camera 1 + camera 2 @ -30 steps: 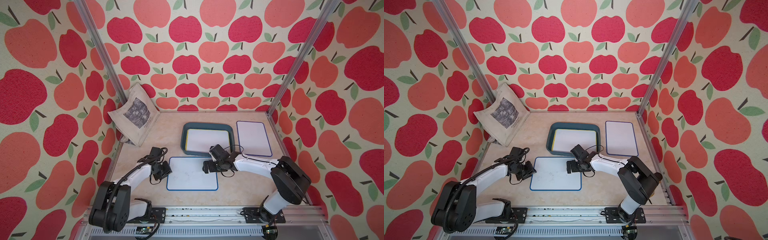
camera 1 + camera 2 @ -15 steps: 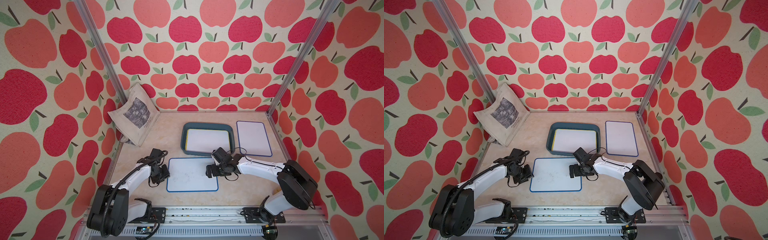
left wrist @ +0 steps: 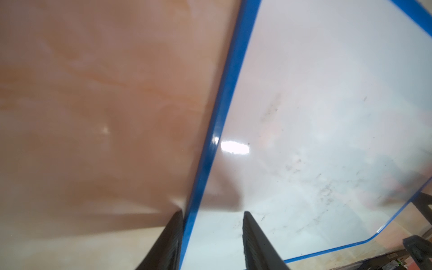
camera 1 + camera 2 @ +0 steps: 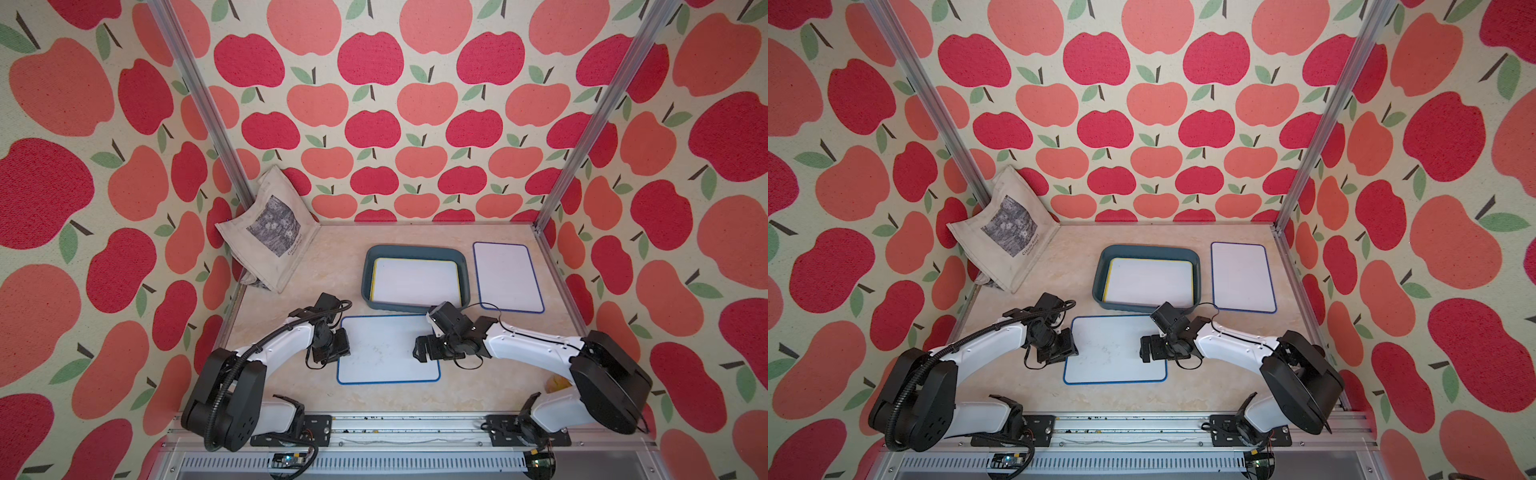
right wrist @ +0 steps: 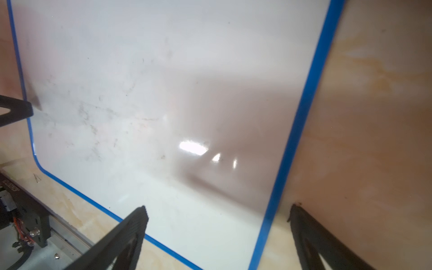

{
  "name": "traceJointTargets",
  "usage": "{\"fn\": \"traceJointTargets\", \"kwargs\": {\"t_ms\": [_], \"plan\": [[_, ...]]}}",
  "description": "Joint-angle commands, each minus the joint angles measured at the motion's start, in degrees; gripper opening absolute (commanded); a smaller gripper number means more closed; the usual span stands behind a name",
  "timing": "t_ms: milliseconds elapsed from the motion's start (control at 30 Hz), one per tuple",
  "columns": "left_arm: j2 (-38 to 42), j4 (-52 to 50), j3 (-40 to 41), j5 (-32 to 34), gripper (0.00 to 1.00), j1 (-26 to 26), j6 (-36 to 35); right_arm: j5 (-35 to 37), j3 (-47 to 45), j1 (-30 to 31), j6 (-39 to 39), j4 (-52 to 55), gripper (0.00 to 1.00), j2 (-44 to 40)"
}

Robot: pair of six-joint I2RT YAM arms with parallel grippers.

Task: Put the whiteboard into the storage box
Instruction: Move the whiteboard to the center of the board.

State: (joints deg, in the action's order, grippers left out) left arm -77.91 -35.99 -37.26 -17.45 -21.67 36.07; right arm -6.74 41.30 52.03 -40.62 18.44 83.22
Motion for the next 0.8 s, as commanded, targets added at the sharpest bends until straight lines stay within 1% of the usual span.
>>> {"fn": "traceJointTargets", "kwargs": {"t_ms": [0,133,267,467,767], "plan": [[-4.12,-0.16,2.01,-4.20,0.45,-2.19,-1.89,-3.68,-2.10,1.33,-2.70,-0.90,0.99,1.73],[-4.81,3.83,2.32,-8.13,0.44,-3.17,-2.92,-4.33,-3.51,2.33,-3.90,-2.55,0.99,1.97],[-4.19,8.25,2.76,-14.21,0.44,-3.13,-3.17,-5.07,-5.53,2.55,-5.32,-4.51,0.99,1.24],[-2.49,9.27,1.27,-21.18,0.44,-3.19,-4.15,-5.67,-7.24,2.63,-6.56,-6.31,0.99,0.42],[1.65,10.34,0.77,-25.98,0.43,-1.65,-3.93,-5.69,-7.79,2.73,-6.75,-6.65,0.99,-0.18]]}}
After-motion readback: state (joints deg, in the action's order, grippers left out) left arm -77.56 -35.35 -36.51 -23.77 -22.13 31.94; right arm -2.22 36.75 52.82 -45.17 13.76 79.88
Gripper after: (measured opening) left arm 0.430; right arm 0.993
